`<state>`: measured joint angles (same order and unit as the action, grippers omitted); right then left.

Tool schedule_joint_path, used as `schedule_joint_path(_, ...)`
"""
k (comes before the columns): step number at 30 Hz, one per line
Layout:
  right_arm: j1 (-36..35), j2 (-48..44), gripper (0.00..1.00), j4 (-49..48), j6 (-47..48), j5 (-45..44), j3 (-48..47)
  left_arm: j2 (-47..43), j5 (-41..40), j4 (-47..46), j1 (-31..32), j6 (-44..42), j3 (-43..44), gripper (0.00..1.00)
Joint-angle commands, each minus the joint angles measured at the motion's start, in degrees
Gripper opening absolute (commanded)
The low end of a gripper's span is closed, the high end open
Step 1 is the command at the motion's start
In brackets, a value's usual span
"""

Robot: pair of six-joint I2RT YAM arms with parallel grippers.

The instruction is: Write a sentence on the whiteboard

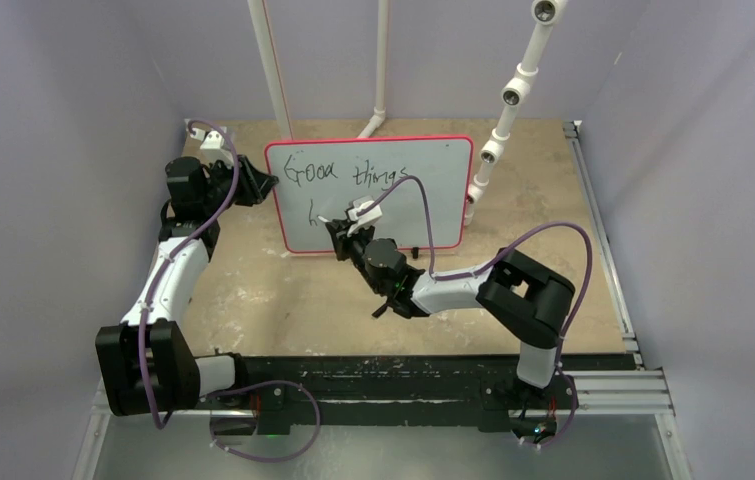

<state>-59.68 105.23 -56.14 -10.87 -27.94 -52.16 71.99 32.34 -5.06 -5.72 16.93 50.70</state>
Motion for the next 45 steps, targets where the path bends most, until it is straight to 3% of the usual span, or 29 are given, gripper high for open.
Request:
schedule_joint_path(1,-0.2,0.6,0.0,-0.7,1.7,-1.1,-2.8,-1.5,0.3,-1.7,0.0,-0.3,-0.3,0.29)
schedule_joint_path(45,-0.2,-1.5,0.0,4.0,0.7,-4.5,-1.4,-1.3,0.5,-2.1,0.0,-0.1,-0.4,0.3)
